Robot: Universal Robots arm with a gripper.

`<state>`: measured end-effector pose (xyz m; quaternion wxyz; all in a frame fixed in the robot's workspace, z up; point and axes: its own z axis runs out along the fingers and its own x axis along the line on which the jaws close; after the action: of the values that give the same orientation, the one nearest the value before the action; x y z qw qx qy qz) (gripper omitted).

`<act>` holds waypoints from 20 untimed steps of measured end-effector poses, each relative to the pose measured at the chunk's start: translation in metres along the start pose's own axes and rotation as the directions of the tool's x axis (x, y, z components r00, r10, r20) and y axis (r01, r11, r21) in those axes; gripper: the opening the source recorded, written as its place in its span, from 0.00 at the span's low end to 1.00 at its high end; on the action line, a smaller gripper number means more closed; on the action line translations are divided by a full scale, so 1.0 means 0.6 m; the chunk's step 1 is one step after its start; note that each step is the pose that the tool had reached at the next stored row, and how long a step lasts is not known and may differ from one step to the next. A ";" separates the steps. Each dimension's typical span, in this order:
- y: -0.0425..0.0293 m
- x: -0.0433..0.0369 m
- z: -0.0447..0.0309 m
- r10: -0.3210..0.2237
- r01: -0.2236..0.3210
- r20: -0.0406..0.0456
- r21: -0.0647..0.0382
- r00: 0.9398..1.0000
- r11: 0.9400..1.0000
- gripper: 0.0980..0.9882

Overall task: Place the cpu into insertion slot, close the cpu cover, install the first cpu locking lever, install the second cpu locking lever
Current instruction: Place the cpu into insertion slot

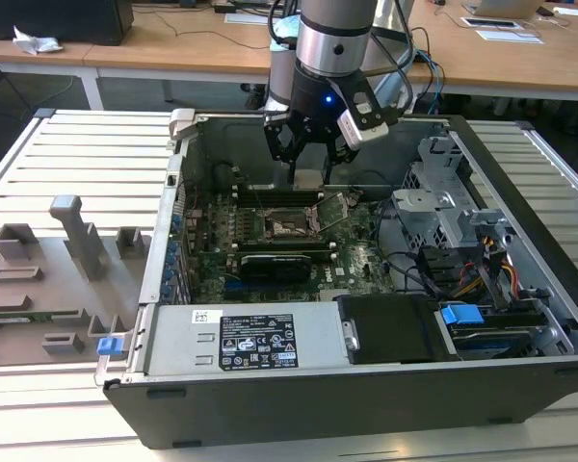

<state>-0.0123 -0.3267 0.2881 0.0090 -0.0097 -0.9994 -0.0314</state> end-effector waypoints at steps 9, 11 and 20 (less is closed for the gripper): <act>-0.001 0.000 0.012 0.000 0.000 0.000 0.001 1.000 1.000 0.50; -0.001 0.000 0.015 0.000 0.000 0.000 0.001 1.000 1.000 0.50; -0.002 -0.001 0.025 0.000 0.000 0.000 0.001 1.000 1.000 0.50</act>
<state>-0.0120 -0.3267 0.2731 0.0090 -0.0097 -0.9994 -0.0310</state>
